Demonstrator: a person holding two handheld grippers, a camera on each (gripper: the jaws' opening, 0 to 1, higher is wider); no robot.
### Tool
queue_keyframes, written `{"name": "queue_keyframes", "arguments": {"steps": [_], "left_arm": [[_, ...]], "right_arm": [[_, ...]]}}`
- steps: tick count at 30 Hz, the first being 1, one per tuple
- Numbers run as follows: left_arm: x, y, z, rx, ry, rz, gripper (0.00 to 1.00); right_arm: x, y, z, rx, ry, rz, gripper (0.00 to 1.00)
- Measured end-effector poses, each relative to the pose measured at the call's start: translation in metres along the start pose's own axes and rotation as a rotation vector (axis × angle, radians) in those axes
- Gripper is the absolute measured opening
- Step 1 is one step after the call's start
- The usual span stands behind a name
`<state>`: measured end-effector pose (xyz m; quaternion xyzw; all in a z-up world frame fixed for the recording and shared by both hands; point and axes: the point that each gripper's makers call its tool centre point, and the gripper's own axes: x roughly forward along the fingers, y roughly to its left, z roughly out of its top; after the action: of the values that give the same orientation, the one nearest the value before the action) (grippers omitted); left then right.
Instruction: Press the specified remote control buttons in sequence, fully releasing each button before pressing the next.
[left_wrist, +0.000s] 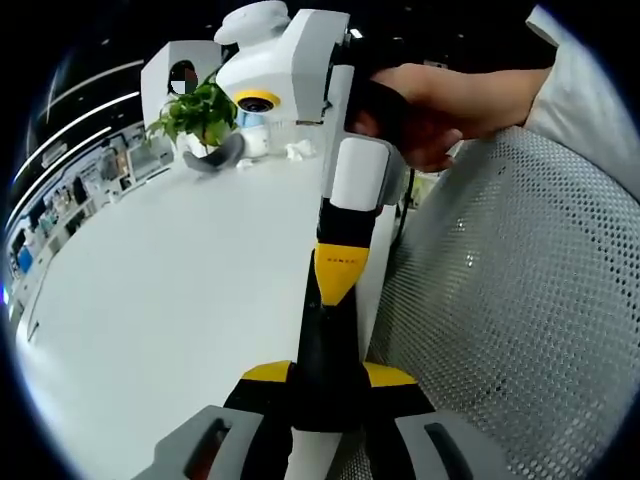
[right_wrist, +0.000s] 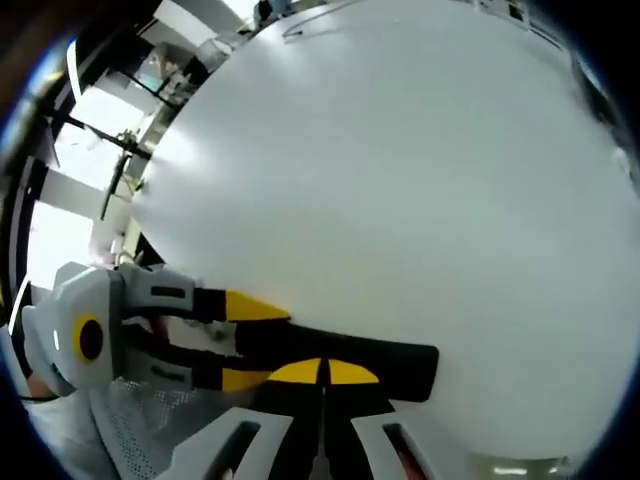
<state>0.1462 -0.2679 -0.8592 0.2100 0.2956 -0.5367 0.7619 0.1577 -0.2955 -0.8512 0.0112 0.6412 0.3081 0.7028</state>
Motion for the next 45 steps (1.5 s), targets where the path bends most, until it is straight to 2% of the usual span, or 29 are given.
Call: {"name": "queue_keyframes", "arguments": {"steps": [5,10,16,22,29,39,45], "left_arm": [[0.000,0.000,0.000,0.000,0.000,0.000,0.25],[0.000,-0.001,0.000,0.000,0.000,0.000,0.25],[0.000,-0.001,0.000,0.000,0.000,0.000,0.25],[0.000,0.000,0.000,0.000,-0.001,0.000,0.25],[0.000,0.000,0.000,0.001,-0.001,-0.002,0.25],[0.001,0.000,0.000,0.004,0.000,-0.002,0.25],[0.000,0.000,0.000,0.007,-0.001,-0.004,0.25]], "right_arm": [[-0.002,0.000,-0.005,0.056,0.017,0.038,0.00],[-0.002,0.000,-0.008,0.055,0.027,0.028,0.00],[0.002,0.002,-0.011,0.032,0.056,0.028,0.00],[0.002,0.001,-0.011,0.032,0.054,0.036,0.00],[0.006,0.002,-0.013,-0.041,0.072,-0.005,0.00],[0.005,0.001,-0.013,-0.032,0.070,0.002,0.00],[0.003,0.001,-0.013,0.021,0.067,0.021,0.00]]}}
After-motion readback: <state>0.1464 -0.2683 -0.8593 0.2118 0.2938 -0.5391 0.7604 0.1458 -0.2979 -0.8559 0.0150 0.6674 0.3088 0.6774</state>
